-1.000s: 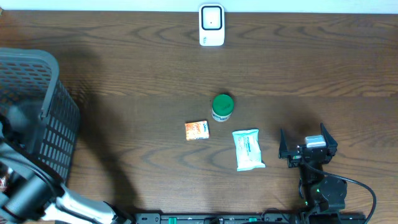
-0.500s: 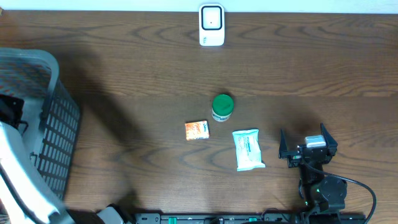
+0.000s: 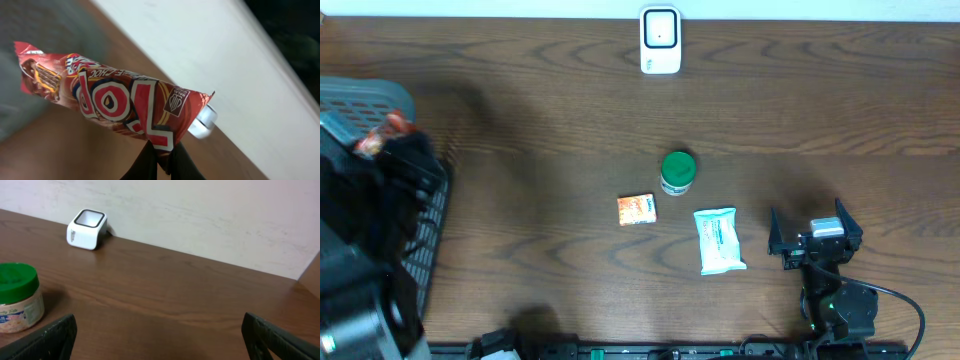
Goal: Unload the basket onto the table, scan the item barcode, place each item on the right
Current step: 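Lift the red Top bar out of the basket, then carry the Top bar right and set it down near the right gripper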
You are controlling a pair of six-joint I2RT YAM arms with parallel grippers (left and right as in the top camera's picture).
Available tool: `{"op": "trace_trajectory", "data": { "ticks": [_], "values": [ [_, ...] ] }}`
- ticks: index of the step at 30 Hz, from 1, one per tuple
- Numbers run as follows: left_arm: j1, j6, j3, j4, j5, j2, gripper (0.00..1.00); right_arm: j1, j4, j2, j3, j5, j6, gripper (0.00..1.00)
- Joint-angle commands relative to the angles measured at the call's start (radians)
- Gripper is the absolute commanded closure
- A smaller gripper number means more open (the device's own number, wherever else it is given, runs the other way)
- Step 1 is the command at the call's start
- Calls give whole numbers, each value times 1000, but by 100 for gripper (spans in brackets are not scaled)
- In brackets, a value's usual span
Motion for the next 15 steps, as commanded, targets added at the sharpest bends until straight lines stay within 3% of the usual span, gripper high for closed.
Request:
{"op": "trace_trajectory", "data": {
  "ticks": [1,12,15],
  "values": [
    [-142,14,10,2,64,-35,93,2,-4,-5,-1,-2,15,1],
    [-595,79,-56,42,219,126,93,2,-4,-5,-1,-2,15,1],
    [-662,143,-56,103,396,214,93,2,-4,-5,-1,-2,15,1]
  ]
}}
